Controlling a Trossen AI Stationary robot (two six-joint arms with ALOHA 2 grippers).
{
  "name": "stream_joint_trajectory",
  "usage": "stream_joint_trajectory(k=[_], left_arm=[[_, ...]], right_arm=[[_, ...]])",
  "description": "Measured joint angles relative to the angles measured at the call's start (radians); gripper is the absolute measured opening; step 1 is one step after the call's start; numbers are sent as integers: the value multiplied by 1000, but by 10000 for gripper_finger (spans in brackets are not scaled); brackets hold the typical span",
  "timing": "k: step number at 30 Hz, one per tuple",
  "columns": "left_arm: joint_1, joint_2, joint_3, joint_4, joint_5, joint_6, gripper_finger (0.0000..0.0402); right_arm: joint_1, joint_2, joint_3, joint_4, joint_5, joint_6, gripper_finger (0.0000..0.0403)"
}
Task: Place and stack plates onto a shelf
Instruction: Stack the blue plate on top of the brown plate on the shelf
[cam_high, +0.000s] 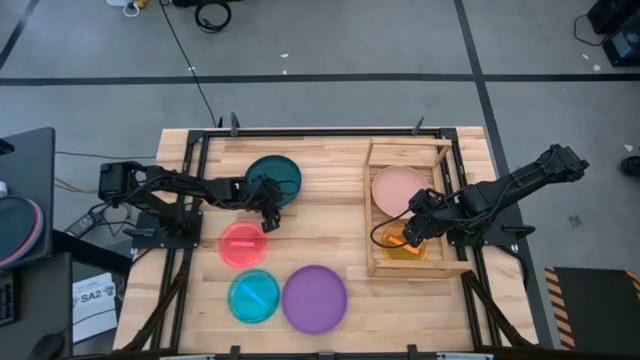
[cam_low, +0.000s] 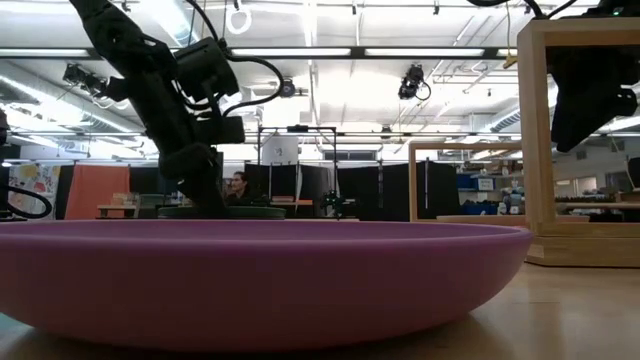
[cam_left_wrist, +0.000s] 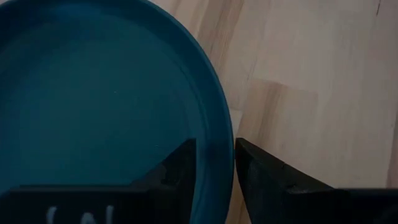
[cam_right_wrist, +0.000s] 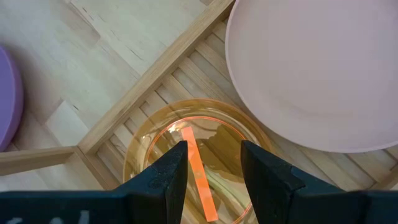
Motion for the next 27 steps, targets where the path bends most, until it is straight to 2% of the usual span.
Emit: stream_joint_trajectory(k=[11, 27], left_arm=[[0, -2, 0, 5, -12, 3, 16], [0, -5, 21, -7, -4, -30, 17]], right_arm=[[0, 0, 0, 0, -1, 0, 154], [0, 0, 0, 28, -3, 0, 154]])
